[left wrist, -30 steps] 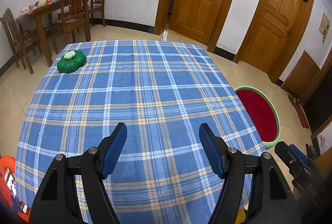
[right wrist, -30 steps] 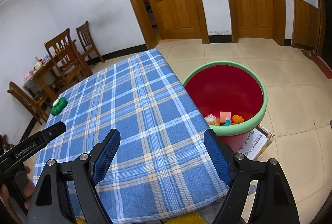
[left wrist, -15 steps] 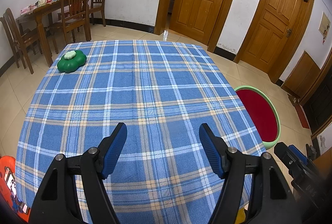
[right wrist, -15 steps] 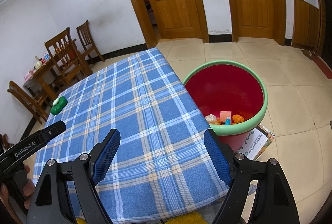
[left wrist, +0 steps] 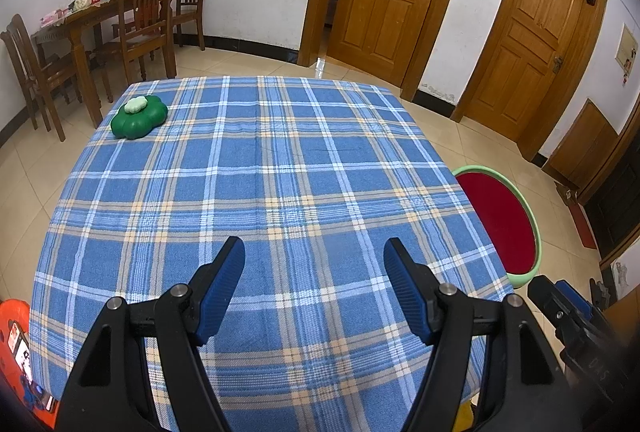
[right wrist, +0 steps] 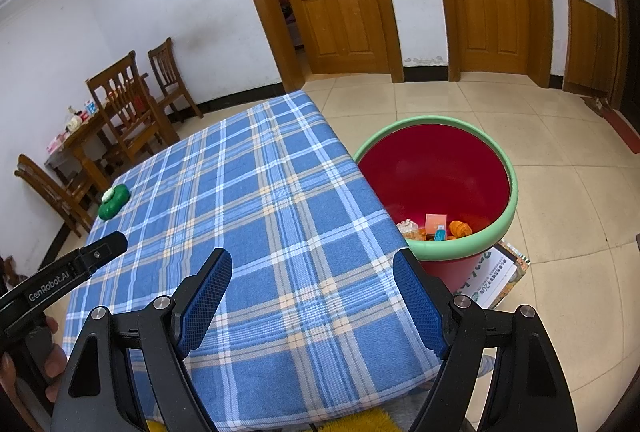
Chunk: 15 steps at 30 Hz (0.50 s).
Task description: Collect trash
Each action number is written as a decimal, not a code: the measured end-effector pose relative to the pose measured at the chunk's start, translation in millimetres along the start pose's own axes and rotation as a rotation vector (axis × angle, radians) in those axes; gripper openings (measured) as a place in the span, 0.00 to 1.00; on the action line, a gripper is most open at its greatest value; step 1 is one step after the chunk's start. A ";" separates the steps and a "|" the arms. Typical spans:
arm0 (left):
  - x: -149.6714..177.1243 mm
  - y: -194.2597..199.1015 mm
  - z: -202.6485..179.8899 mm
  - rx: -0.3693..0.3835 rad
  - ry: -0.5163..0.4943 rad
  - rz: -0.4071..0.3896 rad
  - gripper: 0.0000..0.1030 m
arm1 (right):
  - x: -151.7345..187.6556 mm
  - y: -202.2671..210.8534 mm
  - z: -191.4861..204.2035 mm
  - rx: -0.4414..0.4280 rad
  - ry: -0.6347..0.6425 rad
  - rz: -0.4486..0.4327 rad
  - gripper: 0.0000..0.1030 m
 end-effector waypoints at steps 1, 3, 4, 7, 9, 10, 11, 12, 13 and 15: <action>-0.1 -0.1 0.0 0.000 0.000 0.000 0.69 | 0.3 0.2 -0.1 0.000 0.000 0.000 0.81; -0.3 -0.2 0.1 0.000 0.000 0.000 0.69 | 0.3 0.2 0.1 0.000 0.000 0.000 0.81; -0.3 -0.4 0.0 -0.001 0.000 0.002 0.69 | 0.2 0.2 0.1 -0.001 0.000 -0.001 0.81; 0.5 0.1 1.0 -0.002 -0.002 0.004 0.69 | 1.6 -0.1 0.7 -0.002 0.004 -0.002 0.81; 0.7 0.6 1.3 0.000 0.000 0.003 0.69 | 3.3 -1.2 2.4 -0.002 0.009 -0.001 0.81; 0.7 0.4 1.0 0.001 0.000 0.003 0.69 | 4.3 -1.2 2.8 0.000 0.010 0.000 0.81; 0.7 0.3 0.8 0.002 0.000 0.002 0.69 | 5.5 -1.4 3.3 0.001 0.011 0.002 0.81; 0.9 0.2 0.8 0.002 0.000 0.002 0.69 | 4.7 -2.6 4.1 0.002 0.011 0.003 0.81; 1.4 -0.6 1.0 0.003 0.000 0.004 0.69 | 4.9 -2.7 4.6 0.004 0.012 0.003 0.81; 1.9 -2.1 1.7 0.006 0.004 0.008 0.69 | 0.7 -3.9 6.3 0.009 0.014 0.008 0.81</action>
Point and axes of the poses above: each gripper's, at about its wrist camera, not at the fingertips, and y roughly against the way its jaws point, z to its left, x to its underside, the point moved 3 cm from there along -y, roughly the way its jaws point, and after that the axes turned 14 degrees about z, right-handed, at the moved point
